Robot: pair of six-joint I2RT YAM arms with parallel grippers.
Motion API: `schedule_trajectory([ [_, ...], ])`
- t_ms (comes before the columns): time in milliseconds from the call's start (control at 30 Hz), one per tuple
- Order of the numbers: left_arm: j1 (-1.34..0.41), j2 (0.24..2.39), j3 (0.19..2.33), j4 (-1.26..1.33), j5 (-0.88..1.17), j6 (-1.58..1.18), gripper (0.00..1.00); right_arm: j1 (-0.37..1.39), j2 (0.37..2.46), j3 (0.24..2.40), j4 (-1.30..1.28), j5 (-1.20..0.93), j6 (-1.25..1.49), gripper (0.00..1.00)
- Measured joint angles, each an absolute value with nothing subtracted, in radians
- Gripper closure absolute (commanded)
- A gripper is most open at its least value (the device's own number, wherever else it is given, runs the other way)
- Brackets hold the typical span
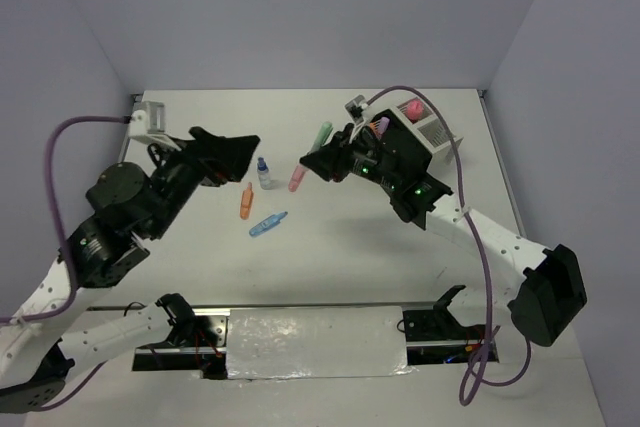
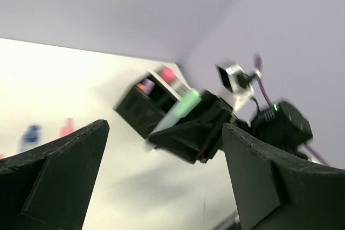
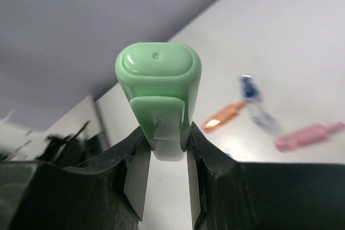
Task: Sort the stationery into containers
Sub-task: Close the pen cap on the pen, then place the pen in the storage box.
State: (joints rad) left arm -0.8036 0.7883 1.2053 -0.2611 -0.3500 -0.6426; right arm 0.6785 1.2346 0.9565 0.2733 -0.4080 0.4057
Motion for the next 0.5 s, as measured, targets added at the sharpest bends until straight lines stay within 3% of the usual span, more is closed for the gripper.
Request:
schedule_trajectory([
  [133,-0.803,0.722,1.237,-0.379,-0.495,-0.660,0.01,0.582,1.262,0.956,0.236,-0.168,0.389,1.00],
  [300,-0.803,0.627,1.217,-0.506,-0.501,-0.598,0.01,0.400,1.428,1.081,0.178,0.076,0.373,1.00],
  [500,-0.803,0.541,1.039,-0.627,-0.503,-0.484,0.01,0.301,1.643,1.238,0.121,0.225,0.312,0.99],
])
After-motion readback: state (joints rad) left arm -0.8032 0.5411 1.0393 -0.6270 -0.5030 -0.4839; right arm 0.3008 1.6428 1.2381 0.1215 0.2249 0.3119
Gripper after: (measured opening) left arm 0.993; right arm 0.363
